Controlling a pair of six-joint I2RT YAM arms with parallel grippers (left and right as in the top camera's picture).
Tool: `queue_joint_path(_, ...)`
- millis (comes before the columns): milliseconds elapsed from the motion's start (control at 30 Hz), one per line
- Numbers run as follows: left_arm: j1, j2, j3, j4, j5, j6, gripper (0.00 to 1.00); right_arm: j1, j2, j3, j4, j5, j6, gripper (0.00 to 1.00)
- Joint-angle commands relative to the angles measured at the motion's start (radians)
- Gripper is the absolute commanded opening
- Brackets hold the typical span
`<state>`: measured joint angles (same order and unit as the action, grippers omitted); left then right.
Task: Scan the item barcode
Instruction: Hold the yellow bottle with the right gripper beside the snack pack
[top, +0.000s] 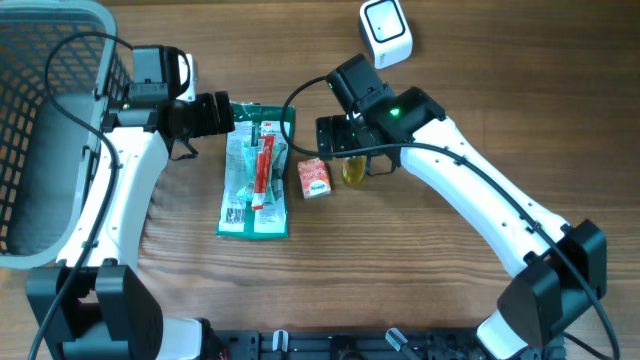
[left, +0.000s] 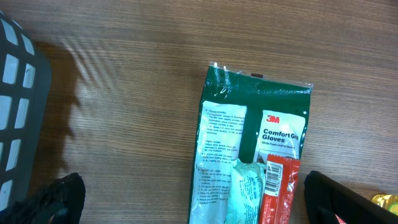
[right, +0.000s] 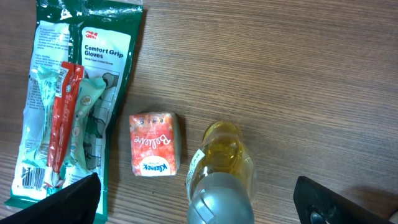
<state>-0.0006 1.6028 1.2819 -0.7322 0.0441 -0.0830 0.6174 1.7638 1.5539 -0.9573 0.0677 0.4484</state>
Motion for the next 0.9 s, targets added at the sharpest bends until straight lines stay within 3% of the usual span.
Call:
queue_joint_path(0, 0.003, -0.004, 0.007, 0.002, 0.008, 0.016, 1.00, 0.000, 0.013, -0.019, 0.003, -0.002, 0.038, 0.93)
queue_joint_path(67, 0.003, -0.004, 0.007, 0.003, 0.008, 0.016, 1.00, 0.000, 0.013, -0.037, 0.005, 0.003, 0.079, 0.87)
queue_joint_path(400, 0.003, -0.004, 0.007, 0.002, 0.008, 0.016, 1.00, 0.000, 0.013, -0.149, 0.092, 0.021, 0.131, 0.79)
queue_joint_path(467, 0.003, -0.004, 0.007, 0.003, 0.008, 0.016, 1.00, 0.000, 0.013, -0.153, 0.104, 0.021, 0.130, 0.73)
queue_joint_path(700, 0.003, -0.004, 0.007, 0.002, 0.008, 0.016, 1.00, 0.000, 0.015, -0.156, 0.102, 0.050, 0.131, 0.71)
queue_joint_path(867, 0.003, -0.004, 0.007, 0.003, 0.008, 0.016, 1.00, 0.000, 0.015, -0.156, 0.101, 0.048, 0.131, 0.64)
